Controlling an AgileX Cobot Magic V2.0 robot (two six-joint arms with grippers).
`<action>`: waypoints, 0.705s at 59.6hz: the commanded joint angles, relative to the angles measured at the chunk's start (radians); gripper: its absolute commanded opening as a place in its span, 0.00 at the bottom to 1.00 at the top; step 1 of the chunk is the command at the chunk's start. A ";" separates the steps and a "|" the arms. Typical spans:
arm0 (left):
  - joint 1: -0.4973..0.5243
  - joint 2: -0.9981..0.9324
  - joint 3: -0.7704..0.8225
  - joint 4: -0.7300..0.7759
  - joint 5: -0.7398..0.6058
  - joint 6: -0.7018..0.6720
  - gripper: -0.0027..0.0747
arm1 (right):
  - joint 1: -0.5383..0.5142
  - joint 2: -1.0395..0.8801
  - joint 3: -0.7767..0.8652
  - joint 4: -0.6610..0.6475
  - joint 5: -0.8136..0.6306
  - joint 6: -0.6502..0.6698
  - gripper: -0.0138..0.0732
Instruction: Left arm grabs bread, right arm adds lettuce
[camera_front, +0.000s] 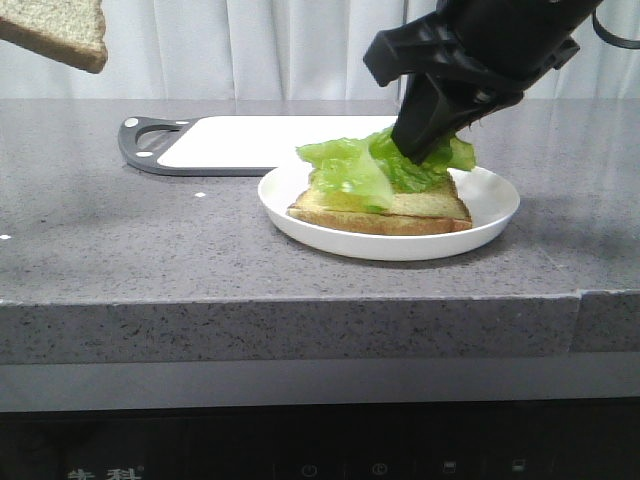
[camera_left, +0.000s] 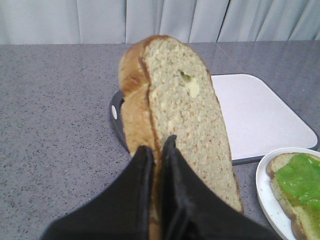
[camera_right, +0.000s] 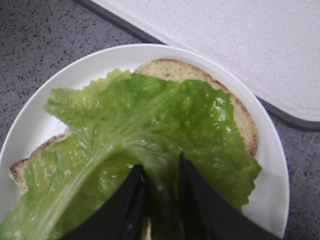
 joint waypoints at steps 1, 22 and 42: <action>-0.001 -0.016 -0.031 -0.013 -0.077 -0.008 0.01 | 0.002 -0.034 -0.025 0.013 -0.052 -0.001 0.56; -0.001 -0.016 -0.031 -0.013 -0.072 -0.008 0.01 | 0.002 -0.080 -0.033 0.010 -0.065 -0.001 0.70; -0.001 -0.016 -0.031 -0.018 -0.048 -0.008 0.01 | 0.000 -0.242 -0.026 -0.016 -0.064 -0.001 0.64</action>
